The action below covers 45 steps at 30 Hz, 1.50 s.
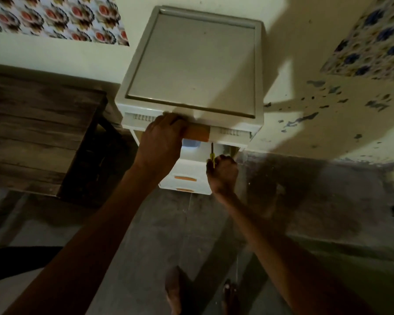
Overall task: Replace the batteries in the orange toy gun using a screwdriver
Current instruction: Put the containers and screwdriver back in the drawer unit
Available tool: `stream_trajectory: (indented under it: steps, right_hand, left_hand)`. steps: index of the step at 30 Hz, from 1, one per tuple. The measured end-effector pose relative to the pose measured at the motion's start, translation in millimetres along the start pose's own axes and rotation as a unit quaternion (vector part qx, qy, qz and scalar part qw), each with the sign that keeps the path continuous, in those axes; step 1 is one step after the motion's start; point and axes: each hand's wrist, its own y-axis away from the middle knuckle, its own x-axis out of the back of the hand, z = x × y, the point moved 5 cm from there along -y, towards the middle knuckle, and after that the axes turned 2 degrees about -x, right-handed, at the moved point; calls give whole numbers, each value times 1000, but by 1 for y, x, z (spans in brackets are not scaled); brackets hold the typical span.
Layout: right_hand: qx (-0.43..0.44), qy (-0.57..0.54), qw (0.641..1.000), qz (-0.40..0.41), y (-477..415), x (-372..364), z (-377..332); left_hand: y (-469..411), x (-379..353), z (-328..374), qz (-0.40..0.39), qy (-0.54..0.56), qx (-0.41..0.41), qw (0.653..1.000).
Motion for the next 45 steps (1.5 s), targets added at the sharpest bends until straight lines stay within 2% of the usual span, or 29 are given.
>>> stream_trajectory:
  steps: [2,5,9,10,12,13,16,20,23,25,28,31,33,38,42,45]
  right_hand:
    - [-23,-24,999,-1,-24,-21,-2]
    - [-42,-56,996,63,-51,-46,9]
    - [18,96,992,74,-71,-74,20]
    - [37,126,986,101,-74,-71,19]
    - [77,153,977,127,-64,-52,10]
    - [71,152,979,112,-56,-41,7]
    - [84,63,989,102,-31,-17,-7]
    - [63,-26,997,-26,26,38,-12]
    - [145,-100,984,29,50,117,-34]
    - [210,-104,970,67,45,152,-48]
    - [254,-15,961,105,13,176,-65]
    - [261,107,958,50,-20,167,-73]
    - [276,148,950,9,-31,158,-73]
    - [277,126,952,-21,-32,153,-71]
    - [288,124,950,2,-27,147,-61]
    - [299,167,939,39,-19,138,-55]
  left_hand:
    - [2,-1,0,22,8,-1,1000]
    - [5,-1,0,34,27,-6,999]
    - [7,-3,-5,29,35,-6,999]
    - [6,-3,-5,26,35,-8,999]
    - [5,-3,-5,21,35,-12,999]
    - [4,-2,-4,20,34,-13,999]
    - [3,-2,-3,9,22,-12,1000]
    - [2,-3,-4,-7,2,-16,1000]
    - [0,2,-3,-22,5,-12,1000]
    - [-1,3,0,-31,1,-17,999]
    - [5,10,6,-49,-16,-10,999]
    - [26,14,10,-92,-34,13,995]
    - [47,21,15,-116,-38,18,992]
    - [109,15,36,-222,-21,36,974]
    - [126,-10,25,-241,-30,67,968]
    - [119,-40,10,-247,-48,62,966]
